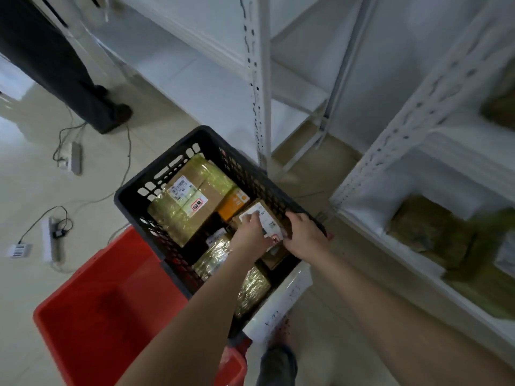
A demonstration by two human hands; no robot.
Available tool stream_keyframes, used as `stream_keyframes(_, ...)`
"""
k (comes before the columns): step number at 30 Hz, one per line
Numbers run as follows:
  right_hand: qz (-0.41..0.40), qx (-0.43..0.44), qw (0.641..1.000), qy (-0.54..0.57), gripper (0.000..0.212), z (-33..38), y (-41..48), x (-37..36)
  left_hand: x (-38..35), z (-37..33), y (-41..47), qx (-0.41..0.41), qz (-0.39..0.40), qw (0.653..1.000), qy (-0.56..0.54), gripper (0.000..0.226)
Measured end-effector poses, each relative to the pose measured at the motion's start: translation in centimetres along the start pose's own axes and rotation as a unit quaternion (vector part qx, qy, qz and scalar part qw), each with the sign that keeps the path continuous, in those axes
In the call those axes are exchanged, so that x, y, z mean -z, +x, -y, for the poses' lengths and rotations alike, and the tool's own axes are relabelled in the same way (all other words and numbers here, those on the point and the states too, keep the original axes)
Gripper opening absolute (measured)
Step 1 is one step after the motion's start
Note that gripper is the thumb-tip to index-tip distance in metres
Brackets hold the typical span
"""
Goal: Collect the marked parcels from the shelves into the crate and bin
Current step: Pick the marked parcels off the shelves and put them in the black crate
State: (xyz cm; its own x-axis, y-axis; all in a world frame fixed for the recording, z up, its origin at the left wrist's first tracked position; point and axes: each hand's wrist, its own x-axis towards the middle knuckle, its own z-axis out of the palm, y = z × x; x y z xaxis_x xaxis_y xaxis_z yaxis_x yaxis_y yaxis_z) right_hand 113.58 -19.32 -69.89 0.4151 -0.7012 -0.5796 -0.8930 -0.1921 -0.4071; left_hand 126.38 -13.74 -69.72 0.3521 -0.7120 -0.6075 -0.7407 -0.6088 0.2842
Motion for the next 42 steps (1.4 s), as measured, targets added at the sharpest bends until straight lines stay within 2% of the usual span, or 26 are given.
stream_keyframes(6,-0.081,-0.044,0.989,0.115,0.068,-5.2,-8.1,3.2,0.6,-8.6,-5.3,-0.112,-0.051,0.987,0.108,0.078)
stream_keyframes(8,-0.120,-0.064,0.983,0.119,0.067,-8.4,-11.7,4.7,-0.3,-12.2,-7.7,-0.171,-0.047,0.974,0.139,0.073)
stream_keyframes(13,-0.198,-0.148,0.964,0.100,0.067,-18.9,-23.4,7.3,-6.2,-22.3,-16.1,-0.311,-0.038,0.924,0.220,0.071)
stream_keyframes(17,-0.256,-0.219,0.934,0.116,0.070,-27.6,-34.7,7.7,-12.6,-30.4,-25.0,-0.409,-0.032,0.868,0.278,0.066)
stream_keyframes(23,-0.324,-0.295,0.888,0.140,0.068,-38.8,-51.0,7.0,-21.6,-40.5,-38.7,-0.532,-0.027,0.790,0.303,0.075)
stream_keyframes(29,-0.385,-0.366,0.828,0.179,0.063,-45.9,-62.3,6.9,-27.7,-47.9,-48.3,-0.613,-0.022,0.728,0.307,0.076)
stream_keyframes(32,-0.397,-0.384,0.811,0.195,0.070,-49.2,-66.1,7.5,-29.8,-51.5,-51.7,-0.641,-0.025,0.707,0.297,0.073)
stream_keyframes(35,-0.415,-0.398,0.799,0.176,0.062,-52.4,-69.0,8.6,-31.6,-55.3,-54.3,-0.669,-0.029,0.684,0.289,0.072)
stream_keyframes(42,-0.470,-0.409,0.762,0.177,0.066,-63.0,-74.7,13.1,-36.5,-67.5,-59.9,-0.720,-0.062,0.654,0.221,0.064)
